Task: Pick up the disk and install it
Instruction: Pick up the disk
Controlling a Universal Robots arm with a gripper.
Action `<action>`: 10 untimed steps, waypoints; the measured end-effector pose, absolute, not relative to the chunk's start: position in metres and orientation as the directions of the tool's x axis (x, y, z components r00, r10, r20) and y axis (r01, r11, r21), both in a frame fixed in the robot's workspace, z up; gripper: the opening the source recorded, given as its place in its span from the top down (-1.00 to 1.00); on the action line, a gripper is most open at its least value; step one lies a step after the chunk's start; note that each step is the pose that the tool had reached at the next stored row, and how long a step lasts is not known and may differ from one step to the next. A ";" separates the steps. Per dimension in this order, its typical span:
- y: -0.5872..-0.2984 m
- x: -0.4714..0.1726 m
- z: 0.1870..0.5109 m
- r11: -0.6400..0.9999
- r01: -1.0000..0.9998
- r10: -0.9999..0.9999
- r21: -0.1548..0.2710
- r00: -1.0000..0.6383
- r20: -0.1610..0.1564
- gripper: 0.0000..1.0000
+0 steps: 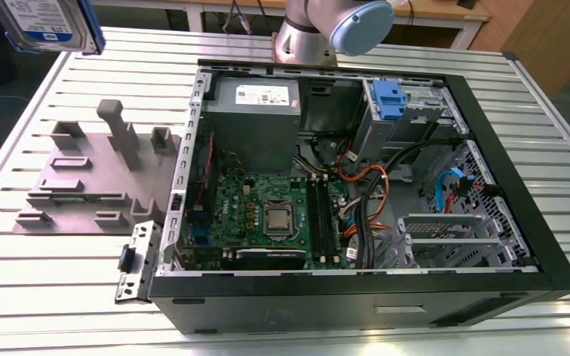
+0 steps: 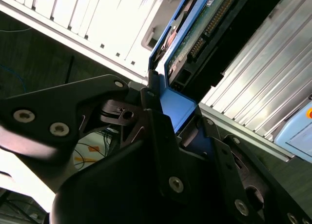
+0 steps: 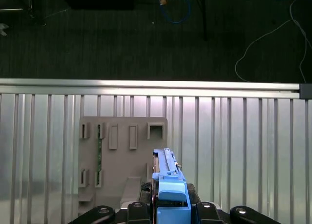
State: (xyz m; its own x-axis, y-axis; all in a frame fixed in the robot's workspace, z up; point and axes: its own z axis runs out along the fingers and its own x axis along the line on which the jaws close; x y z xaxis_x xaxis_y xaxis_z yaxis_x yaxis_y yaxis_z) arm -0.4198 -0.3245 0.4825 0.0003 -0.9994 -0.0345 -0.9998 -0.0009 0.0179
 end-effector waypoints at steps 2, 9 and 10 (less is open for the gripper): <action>-0.324 -0.419 0.483 -0.001 -1.000 -0.999 0.018 0.000 -0.034 0.27; -0.324 -0.418 0.483 -0.001 -1.000 -1.000 0.018 0.000 -0.032 0.27; -0.324 -0.418 0.483 -0.001 -1.000 -1.000 0.018 0.000 -0.031 0.27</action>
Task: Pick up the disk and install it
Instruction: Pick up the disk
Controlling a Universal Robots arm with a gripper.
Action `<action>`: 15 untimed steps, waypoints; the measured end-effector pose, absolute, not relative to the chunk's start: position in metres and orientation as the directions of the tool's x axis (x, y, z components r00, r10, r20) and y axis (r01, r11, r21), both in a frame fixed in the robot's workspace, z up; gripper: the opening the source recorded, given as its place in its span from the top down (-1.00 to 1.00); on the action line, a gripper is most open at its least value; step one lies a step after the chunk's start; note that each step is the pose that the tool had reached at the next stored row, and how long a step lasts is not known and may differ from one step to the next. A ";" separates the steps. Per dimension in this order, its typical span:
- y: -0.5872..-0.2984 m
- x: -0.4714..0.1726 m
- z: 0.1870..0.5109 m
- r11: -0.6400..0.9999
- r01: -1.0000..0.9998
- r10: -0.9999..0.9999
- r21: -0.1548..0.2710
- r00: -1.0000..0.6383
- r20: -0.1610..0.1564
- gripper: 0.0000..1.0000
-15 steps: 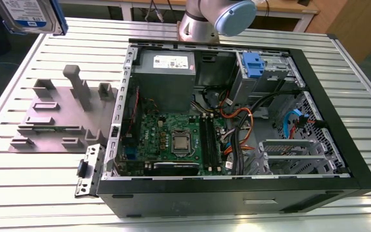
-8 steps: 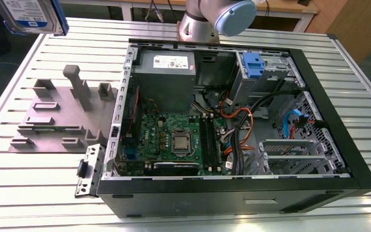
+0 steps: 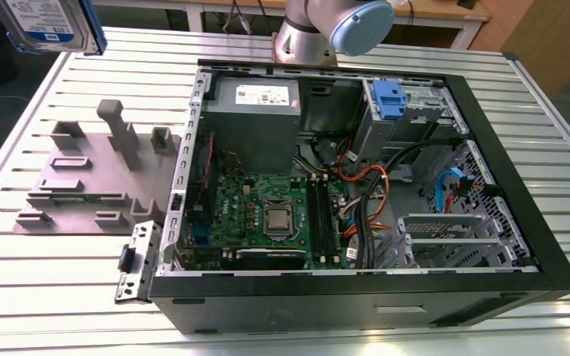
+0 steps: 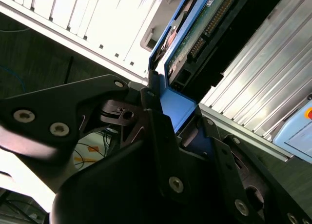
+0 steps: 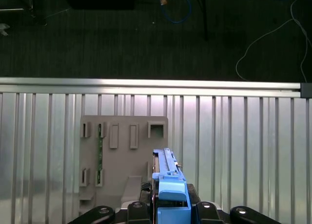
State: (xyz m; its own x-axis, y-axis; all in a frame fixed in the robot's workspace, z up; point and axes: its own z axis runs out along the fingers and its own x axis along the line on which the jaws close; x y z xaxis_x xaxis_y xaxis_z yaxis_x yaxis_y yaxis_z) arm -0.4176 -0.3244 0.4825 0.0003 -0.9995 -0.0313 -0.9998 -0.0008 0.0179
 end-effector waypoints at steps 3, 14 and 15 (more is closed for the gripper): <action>-0.324 -0.416 0.483 -0.001 -1.000 -1.000 0.018 0.000 -0.031 0.27; -0.325 -0.414 0.483 -0.001 -1.000 -1.000 0.018 0.000 -0.027 0.27; -0.325 -0.414 0.483 -0.001 -1.000 -1.000 0.018 0.000 -0.027 0.27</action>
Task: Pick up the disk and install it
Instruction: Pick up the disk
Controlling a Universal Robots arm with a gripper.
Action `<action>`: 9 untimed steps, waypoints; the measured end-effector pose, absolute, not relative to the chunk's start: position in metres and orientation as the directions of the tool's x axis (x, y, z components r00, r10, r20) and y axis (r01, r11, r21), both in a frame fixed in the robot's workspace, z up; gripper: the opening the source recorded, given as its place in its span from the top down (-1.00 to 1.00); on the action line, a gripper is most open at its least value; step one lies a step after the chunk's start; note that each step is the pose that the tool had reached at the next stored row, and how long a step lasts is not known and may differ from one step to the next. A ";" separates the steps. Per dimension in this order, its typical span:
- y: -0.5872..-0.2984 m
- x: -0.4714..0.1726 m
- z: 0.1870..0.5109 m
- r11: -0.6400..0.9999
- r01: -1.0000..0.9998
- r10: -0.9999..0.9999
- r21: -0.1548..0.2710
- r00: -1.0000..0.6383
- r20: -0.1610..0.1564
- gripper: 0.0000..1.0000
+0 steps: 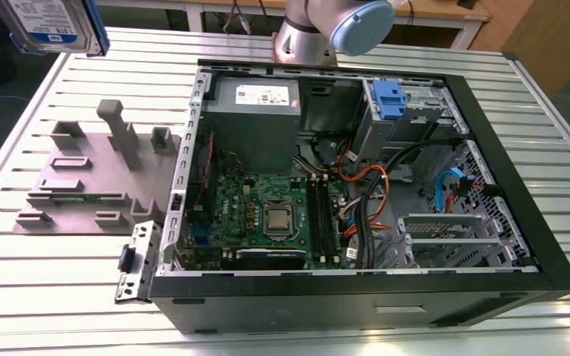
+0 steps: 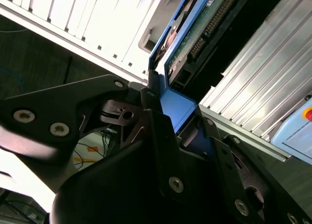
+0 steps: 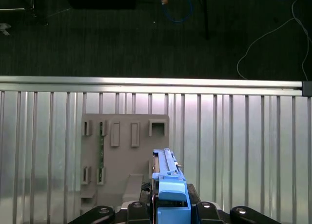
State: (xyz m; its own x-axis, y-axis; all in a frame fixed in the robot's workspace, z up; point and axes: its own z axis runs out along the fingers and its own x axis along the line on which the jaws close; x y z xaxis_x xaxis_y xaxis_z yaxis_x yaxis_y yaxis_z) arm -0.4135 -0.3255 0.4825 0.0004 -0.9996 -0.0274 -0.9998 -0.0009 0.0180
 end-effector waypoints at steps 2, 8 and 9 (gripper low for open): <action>-0.326 -0.414 0.482 -0.001 -1.000 -1.000 0.018 0.000 -0.027 0.27; -0.328 -0.414 0.482 -0.001 -1.000 -1.000 0.018 0.000 -0.025 0.27; -0.329 -0.414 0.482 -0.001 -1.000 -1.000 0.018 0.000 -0.025 0.27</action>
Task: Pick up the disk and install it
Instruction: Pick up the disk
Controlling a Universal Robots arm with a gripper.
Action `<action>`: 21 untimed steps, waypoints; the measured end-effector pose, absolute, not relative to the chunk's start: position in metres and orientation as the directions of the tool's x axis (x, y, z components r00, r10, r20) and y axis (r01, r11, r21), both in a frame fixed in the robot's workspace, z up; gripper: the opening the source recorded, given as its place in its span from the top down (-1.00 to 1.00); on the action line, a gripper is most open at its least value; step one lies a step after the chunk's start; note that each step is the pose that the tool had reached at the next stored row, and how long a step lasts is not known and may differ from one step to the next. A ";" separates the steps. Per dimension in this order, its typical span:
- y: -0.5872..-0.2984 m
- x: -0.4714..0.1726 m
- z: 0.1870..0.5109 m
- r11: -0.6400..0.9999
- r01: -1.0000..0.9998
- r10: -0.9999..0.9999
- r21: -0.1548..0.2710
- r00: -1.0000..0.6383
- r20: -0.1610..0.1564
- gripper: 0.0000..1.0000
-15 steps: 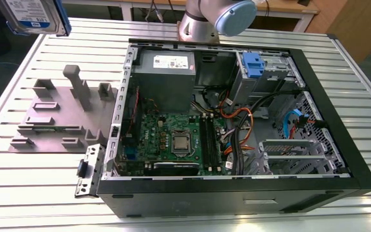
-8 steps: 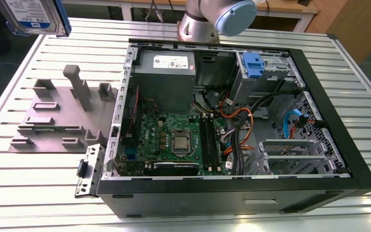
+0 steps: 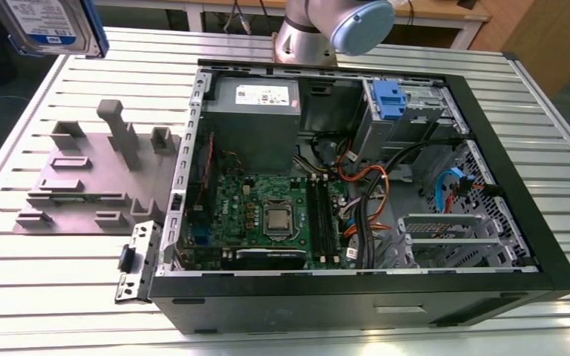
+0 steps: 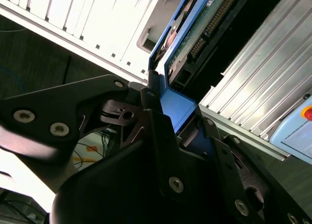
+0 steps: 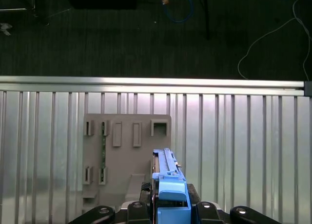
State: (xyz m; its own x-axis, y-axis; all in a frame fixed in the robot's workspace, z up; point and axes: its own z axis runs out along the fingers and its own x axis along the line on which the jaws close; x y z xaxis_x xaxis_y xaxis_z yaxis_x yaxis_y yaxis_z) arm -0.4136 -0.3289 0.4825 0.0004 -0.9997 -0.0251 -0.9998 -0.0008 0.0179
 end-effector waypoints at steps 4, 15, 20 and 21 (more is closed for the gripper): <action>-0.329 -0.411 0.482 -0.001 -1.000 -1.000 0.018 0.000 -0.025 0.27; -0.329 -0.401 0.482 -0.001 -1.000 -1.000 0.018 0.000 -0.025 0.27; -0.329 -0.399 0.482 -0.001 -1.000 -1.000 0.018 0.000 -0.024 0.27; -0.329 -0.399 0.482 -0.001 -1.000 -1.000 0.018 0.000 -0.024 0.27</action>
State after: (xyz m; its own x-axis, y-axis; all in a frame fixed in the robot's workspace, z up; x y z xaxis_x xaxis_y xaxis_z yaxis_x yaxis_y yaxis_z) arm -0.3993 -0.3292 0.4824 0.0003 -0.9997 -0.0243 -0.9998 -0.0007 0.0178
